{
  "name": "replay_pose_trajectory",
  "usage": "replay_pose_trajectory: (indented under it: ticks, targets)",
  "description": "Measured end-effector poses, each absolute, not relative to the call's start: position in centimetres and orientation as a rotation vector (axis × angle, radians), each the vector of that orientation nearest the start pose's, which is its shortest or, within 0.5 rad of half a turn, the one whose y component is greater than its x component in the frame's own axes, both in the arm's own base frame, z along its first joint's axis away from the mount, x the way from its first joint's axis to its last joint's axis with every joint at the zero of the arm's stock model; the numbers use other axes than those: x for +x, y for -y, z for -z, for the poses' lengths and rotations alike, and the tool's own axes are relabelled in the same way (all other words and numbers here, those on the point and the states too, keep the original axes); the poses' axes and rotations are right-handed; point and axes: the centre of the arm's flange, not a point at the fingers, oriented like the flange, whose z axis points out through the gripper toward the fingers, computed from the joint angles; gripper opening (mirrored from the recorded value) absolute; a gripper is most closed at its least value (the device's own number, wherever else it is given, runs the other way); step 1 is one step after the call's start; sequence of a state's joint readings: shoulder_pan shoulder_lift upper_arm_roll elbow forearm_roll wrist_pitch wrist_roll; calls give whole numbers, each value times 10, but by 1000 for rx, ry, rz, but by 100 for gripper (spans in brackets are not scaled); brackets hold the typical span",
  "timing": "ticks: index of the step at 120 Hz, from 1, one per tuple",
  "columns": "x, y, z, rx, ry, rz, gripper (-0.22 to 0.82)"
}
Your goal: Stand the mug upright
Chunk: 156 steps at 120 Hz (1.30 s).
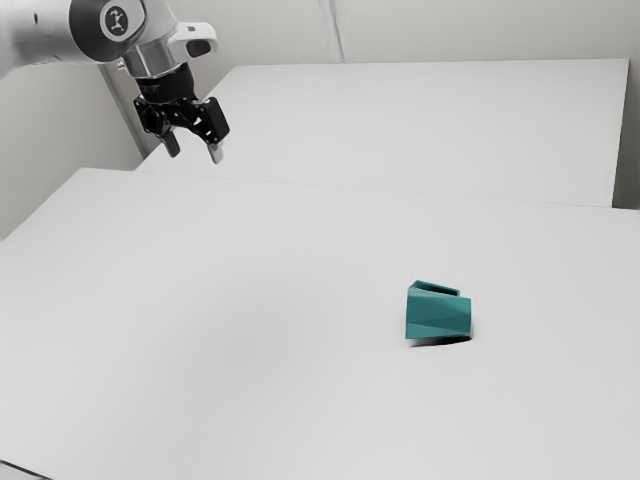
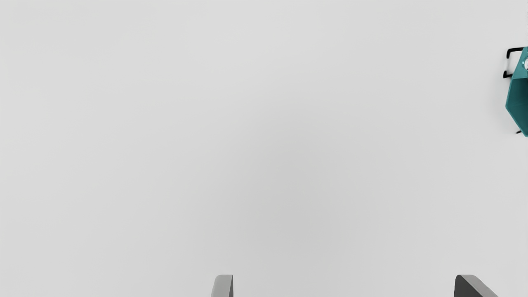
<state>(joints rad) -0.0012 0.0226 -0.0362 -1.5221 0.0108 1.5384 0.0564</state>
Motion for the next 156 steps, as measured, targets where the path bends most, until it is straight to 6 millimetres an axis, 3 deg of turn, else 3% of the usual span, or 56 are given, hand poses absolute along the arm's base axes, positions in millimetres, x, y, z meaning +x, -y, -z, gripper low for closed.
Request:
replay_pose_trajectory:
  ticks: [36, 52, 95, 113, 156]
  targets:
    - [558, 30, -627, -3171, -161, -17, 58]
    - [561, 36, -610, -3226, -160, -21, 58]
    - [567, 52, -525, -3558, -122, -8, 58]
    - [562, 55, -479, -3730, -82, 4, 58]
    - [553, 61, -402, -4018, -114, 209, 58]
